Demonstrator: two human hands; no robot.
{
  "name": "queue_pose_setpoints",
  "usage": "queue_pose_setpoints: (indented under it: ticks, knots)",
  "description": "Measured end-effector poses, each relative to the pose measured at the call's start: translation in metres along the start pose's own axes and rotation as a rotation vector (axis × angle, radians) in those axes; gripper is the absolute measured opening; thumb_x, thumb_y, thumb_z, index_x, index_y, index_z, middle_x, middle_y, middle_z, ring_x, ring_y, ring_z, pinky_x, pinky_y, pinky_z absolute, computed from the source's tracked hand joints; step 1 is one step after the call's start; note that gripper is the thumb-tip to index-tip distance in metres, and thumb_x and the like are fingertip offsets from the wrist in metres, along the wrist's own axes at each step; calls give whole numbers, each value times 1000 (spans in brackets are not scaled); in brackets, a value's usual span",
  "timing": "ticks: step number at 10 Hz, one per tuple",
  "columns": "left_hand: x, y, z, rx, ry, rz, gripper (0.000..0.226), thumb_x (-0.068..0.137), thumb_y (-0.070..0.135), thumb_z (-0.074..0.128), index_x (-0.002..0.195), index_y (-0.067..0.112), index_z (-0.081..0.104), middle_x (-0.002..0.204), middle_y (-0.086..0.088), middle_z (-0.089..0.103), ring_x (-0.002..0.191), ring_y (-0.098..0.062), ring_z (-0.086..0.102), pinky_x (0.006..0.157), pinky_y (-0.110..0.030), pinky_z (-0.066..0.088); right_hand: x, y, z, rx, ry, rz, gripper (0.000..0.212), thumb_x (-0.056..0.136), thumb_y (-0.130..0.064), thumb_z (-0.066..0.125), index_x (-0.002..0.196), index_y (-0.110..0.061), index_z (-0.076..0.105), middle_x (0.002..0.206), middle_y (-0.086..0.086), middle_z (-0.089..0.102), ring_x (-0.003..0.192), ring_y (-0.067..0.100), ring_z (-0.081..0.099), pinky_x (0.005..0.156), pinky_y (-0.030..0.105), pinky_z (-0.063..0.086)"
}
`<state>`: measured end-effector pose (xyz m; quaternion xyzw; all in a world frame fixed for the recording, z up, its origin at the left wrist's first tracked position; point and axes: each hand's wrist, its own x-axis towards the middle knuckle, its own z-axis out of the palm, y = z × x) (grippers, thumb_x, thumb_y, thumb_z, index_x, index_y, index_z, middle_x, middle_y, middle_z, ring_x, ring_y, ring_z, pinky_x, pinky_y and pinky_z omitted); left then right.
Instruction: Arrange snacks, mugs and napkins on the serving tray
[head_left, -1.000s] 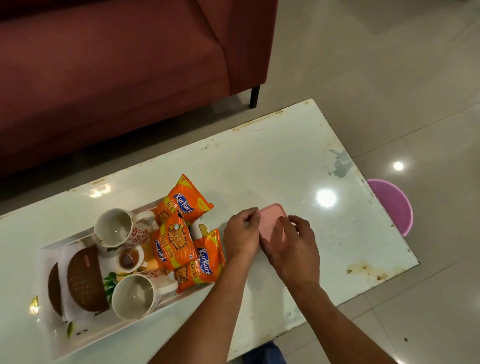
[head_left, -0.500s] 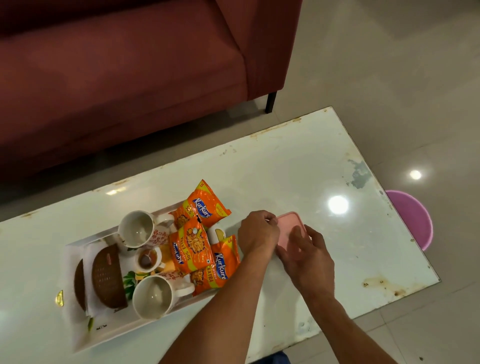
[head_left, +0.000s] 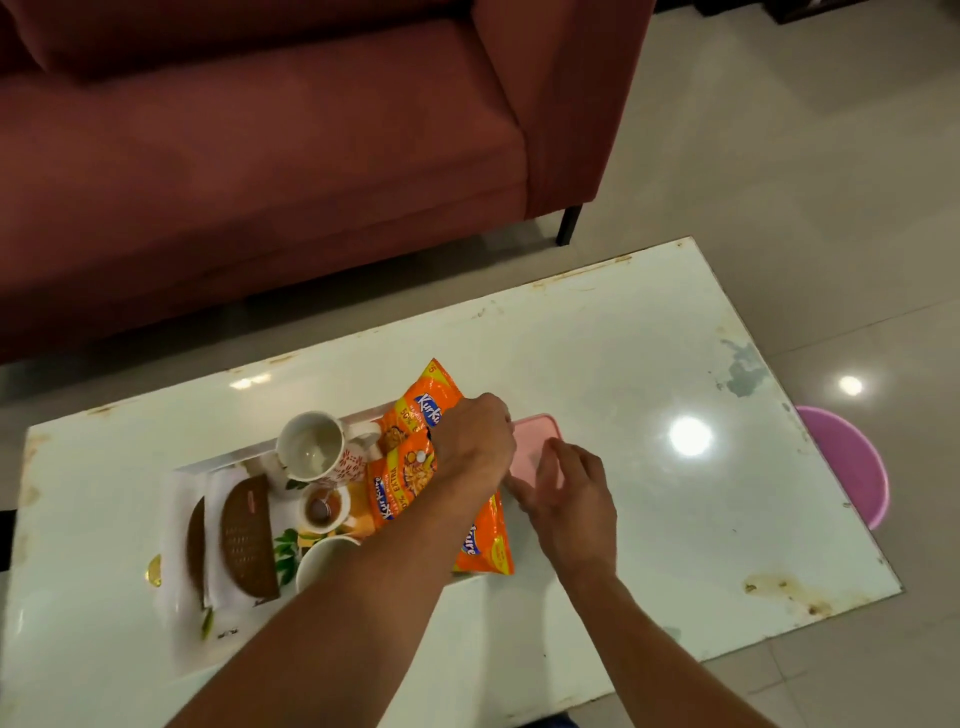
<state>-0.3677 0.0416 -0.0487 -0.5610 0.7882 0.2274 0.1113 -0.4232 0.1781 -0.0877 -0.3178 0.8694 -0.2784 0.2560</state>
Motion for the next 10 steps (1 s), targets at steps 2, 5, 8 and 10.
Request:
queue_pose_setpoints:
  ticks: [2, 5, 8, 10]
  knots:
    - [5, -6, 5, 154, -20, 37, 23, 91, 25, 71, 113, 19, 73, 111, -7, 75, 100, -28, 71, 81, -38, 60, -1, 0, 7, 9, -39, -5, 70, 84, -63, 67, 142, -27, 51, 145, 1, 51, 115, 25, 63, 86, 34, 55]
    - [6, -9, 7, 179, -25, 76, 20, 91, 25, 72, 110, 18, 72, 108, -7, 75, 97, -26, 71, 79, -36, 60, -4, -3, 6, -30, -57, 32, 70, 87, -57, 67, 147, -27, 47, 148, 1, 49, 120, 25, 62, 94, 38, 55]
    - [-8, -12, -13, -41, 87, 218, 38, 103, 28, 53, 140, 26, 60, 133, -4, 69, 120, -26, 65, 97, -39, 53, -14, -8, -11, -60, 77, 17, 58, 90, -64, 58, 140, -34, 55, 156, -7, 38, 127, 18, 56, 87, 39, 57]
    - [-41, -42, -101, -34, 293, 216, 36, 104, 38, 40, 131, 29, 63, 123, 4, 69, 105, -19, 68, 88, -32, 53, -37, -85, -41, 49, 325, -172, 38, 97, -39, 53, 123, -18, 71, 143, 9, 54, 125, 35, 55, 91, 42, 51]
